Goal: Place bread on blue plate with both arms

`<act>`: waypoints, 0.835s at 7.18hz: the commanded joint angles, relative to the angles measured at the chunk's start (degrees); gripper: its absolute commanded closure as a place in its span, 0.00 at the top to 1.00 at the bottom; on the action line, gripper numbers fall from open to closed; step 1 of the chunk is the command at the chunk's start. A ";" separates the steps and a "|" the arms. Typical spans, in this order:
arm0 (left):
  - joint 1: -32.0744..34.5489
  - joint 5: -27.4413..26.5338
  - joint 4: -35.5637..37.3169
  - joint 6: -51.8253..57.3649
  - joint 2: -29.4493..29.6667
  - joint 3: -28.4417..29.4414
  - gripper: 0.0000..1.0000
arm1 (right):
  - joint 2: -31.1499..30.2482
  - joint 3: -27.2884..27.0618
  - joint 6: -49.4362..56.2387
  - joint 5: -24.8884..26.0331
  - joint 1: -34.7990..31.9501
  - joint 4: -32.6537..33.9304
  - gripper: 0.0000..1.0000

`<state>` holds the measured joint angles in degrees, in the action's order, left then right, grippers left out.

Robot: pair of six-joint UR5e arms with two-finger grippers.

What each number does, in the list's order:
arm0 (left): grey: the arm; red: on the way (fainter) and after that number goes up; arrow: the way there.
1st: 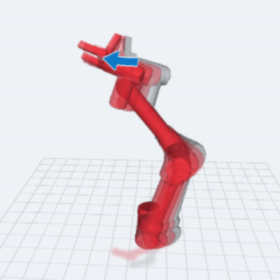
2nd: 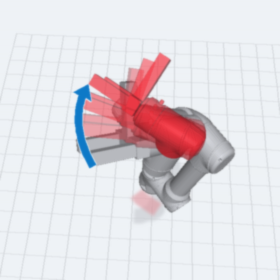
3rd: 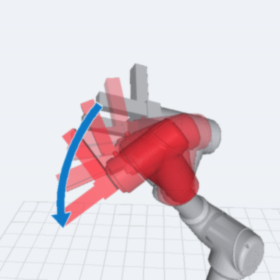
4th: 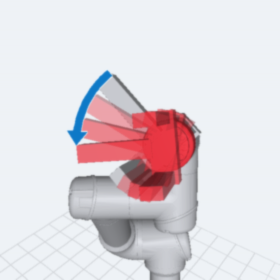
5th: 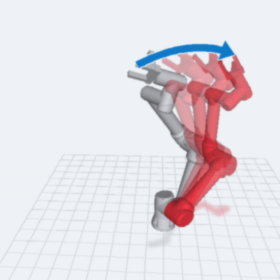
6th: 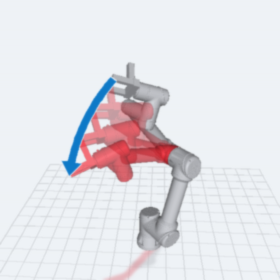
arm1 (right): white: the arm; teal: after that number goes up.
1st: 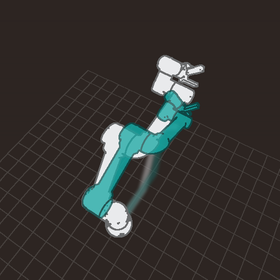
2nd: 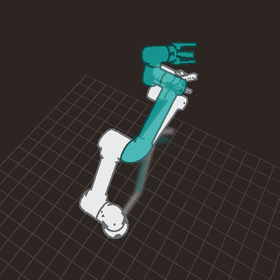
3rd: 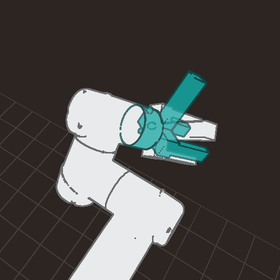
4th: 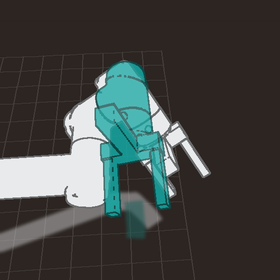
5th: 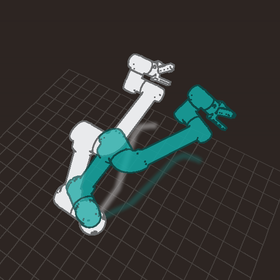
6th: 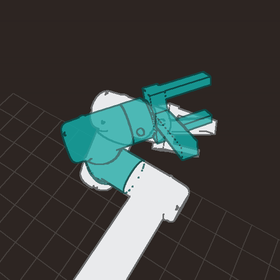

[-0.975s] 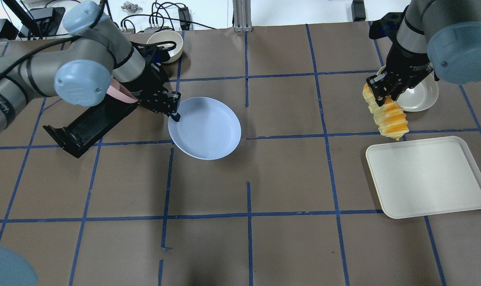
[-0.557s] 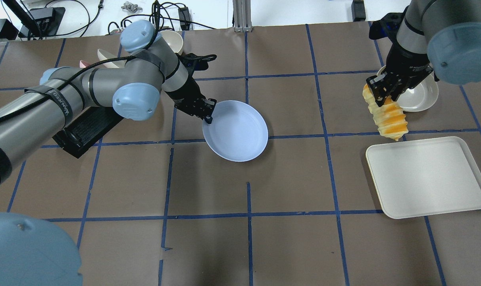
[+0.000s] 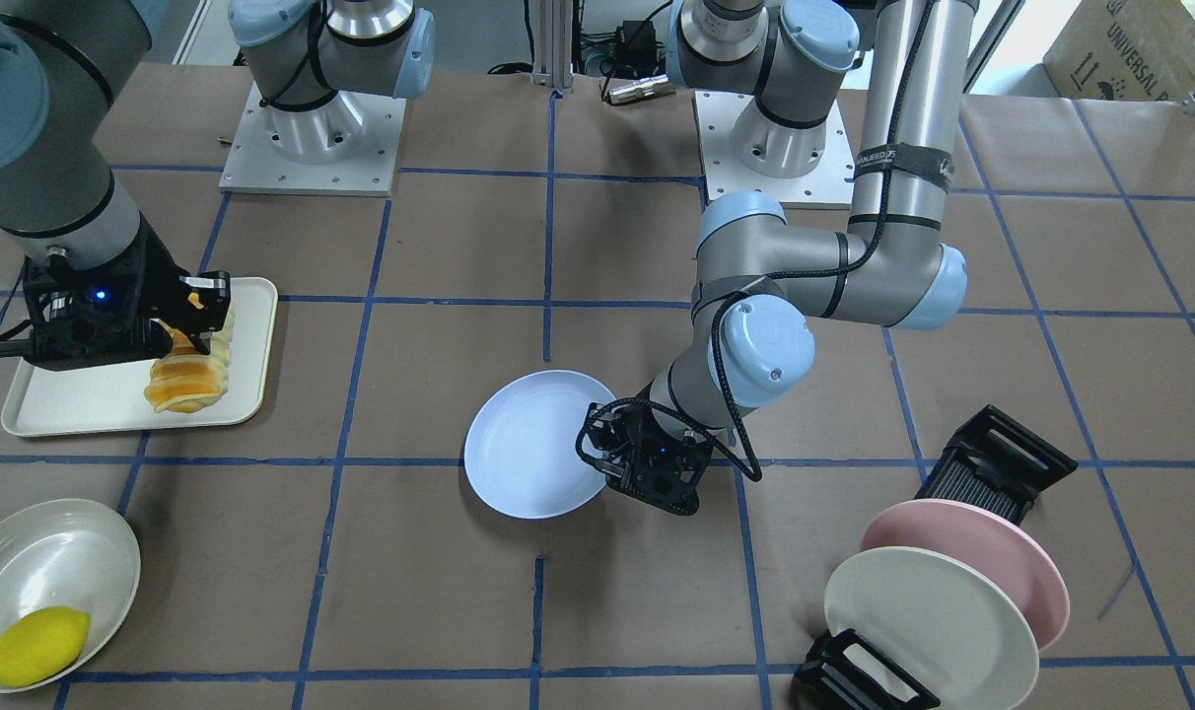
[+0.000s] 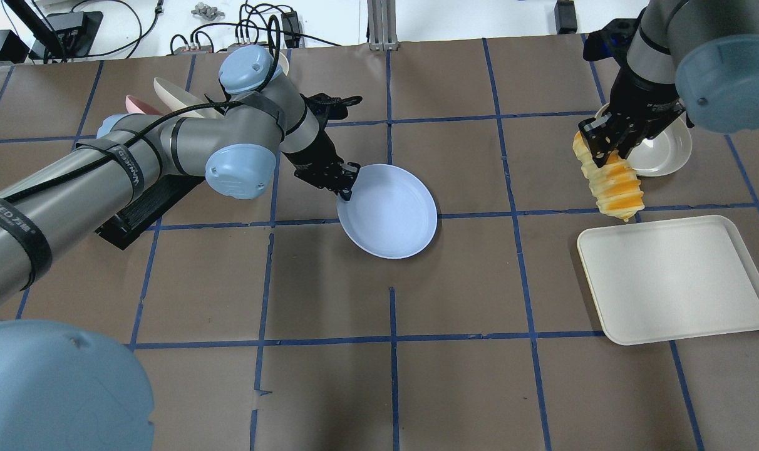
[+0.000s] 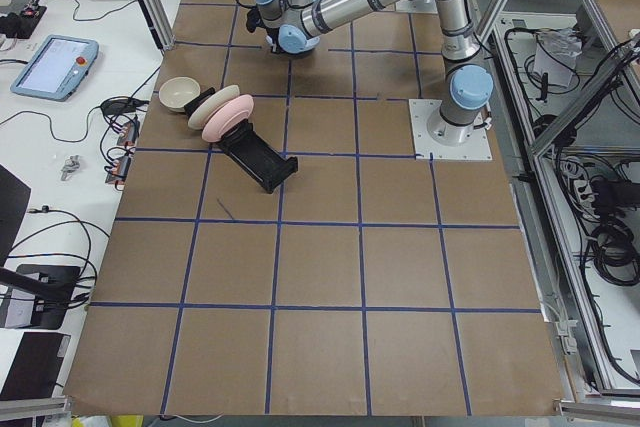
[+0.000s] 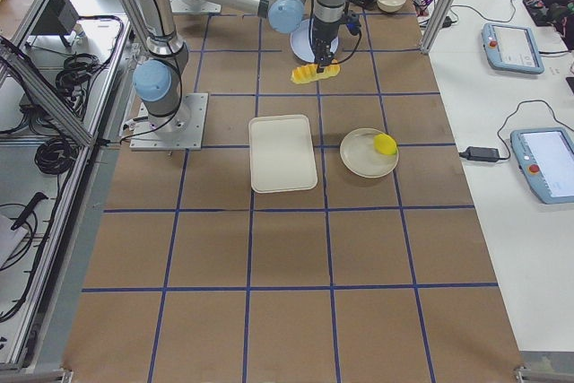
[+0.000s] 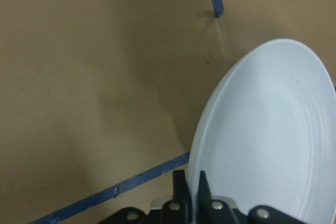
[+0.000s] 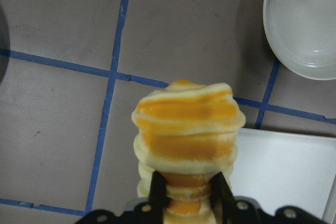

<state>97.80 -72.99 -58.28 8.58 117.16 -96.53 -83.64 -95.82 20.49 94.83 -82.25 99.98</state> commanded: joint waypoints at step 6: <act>-7.97 -16.79 -21.14 -0.76 -21.59 1.26 1.00 | -0.12 -0.15 -0.28 -0.09 -0.54 -0.49 0.40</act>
<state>91.19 -86.07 -74.86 7.83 100.15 -95.58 -83.67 -95.99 20.28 94.75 -82.40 99.60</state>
